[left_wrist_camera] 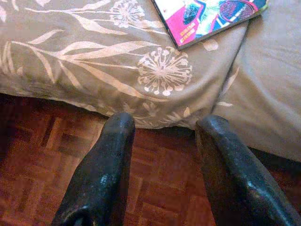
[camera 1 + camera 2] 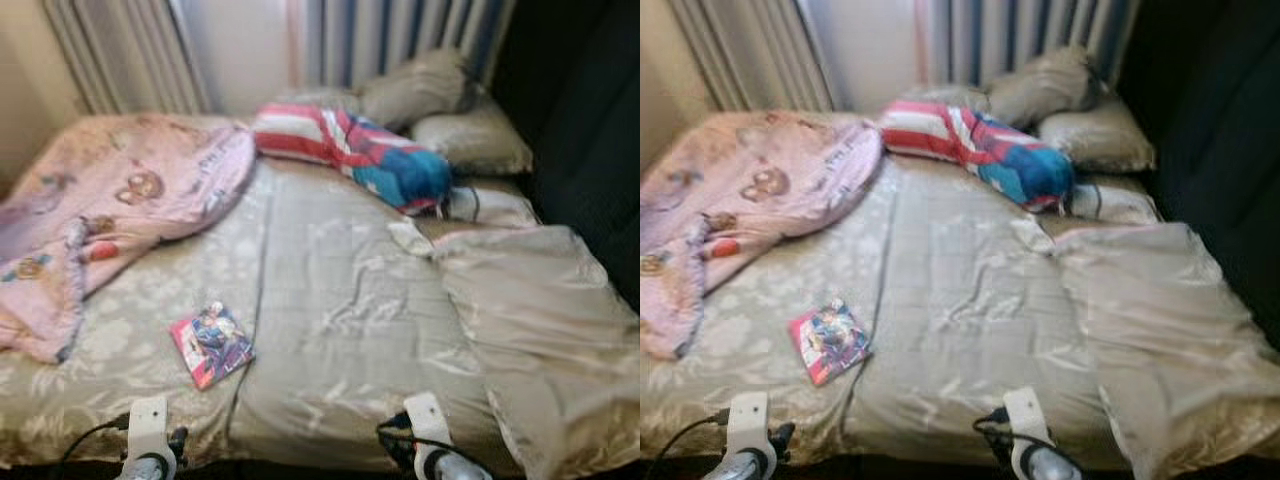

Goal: Clean up the room

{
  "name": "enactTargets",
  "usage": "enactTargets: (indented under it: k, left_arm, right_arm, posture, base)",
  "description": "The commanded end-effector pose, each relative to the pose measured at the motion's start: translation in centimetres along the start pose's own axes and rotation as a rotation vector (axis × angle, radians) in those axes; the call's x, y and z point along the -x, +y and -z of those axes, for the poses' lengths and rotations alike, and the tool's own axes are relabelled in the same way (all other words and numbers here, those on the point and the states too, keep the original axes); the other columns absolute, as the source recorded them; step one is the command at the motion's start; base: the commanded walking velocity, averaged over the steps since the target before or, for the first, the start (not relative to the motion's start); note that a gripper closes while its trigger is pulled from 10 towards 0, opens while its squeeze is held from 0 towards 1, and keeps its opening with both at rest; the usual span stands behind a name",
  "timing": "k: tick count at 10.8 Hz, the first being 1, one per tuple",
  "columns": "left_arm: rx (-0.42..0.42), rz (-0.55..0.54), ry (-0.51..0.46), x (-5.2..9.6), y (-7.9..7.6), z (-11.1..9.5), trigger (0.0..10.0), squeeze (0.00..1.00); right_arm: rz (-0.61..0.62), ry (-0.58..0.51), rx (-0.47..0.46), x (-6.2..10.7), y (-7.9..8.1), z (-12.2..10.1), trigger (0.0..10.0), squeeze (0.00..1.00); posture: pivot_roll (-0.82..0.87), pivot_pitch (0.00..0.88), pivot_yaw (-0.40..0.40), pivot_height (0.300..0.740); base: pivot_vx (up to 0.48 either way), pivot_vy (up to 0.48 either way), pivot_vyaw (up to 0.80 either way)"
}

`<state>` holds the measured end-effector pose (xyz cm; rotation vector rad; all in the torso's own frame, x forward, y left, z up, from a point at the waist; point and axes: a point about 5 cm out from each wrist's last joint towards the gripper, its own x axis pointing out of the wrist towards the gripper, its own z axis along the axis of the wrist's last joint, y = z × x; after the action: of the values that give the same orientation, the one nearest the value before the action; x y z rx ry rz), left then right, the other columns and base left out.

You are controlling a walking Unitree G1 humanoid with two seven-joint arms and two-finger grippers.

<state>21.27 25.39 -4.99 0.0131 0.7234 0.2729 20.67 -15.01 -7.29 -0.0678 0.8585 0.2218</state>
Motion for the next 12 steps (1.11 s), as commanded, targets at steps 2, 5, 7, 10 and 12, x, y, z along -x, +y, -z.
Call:
enactTargets:
  k: [2,5,7,10,12]
  left_arm:
    - [0.034,-0.017,0.001,-0.1,-0.1,-0.2,10.0,0.0]
    - [0.015,0.012,0.056,0.3,-1.0,1.4,10.0,0.0]
    - [0.042,0.006,0.053,0.4,-1.0,1.8,10.0,0.0]
    - [0.049,-0.003,0.097,1.0,-0.7,3.5,10.0,0.0]
    - [0.039,0.002,0.11,1.2,-0.5,3.9,10.0,0.0]
  right_arm:
    - [0.026,0.047,-0.027,0.4,-0.4,1.5,10.0,0.0]
    - [0.076,0.066,-0.038,0.8,-1.6,2.3,10.0,0.0]
    - [0.124,0.048,-0.103,1.0,-3.0,1.8,10.0,0.0]
    - [0.129,0.043,-0.102,0.9,-3.3,1.5,10.0,0.0]
    - [0.135,0.049,-0.123,1.0,-3.1,1.8,10.0,0.0]
  posture:
    - [0.18,0.0,0.006,0.74]
    - [0.15,0.0,-0.016,0.74]
    - [0.19,0.0,-0.065,0.74]
    - [0.19,0.001,-0.069,0.74]
    - [0.18,0.0,-0.046,0.74]
  base:
    - [0.0,0.0,0.0]
    - [0.0,0.0,0.0]
    - [0.0,0.0,0.0]
    - [0.0,0.0,0.0]
    - [0.0,0.0,0.0]
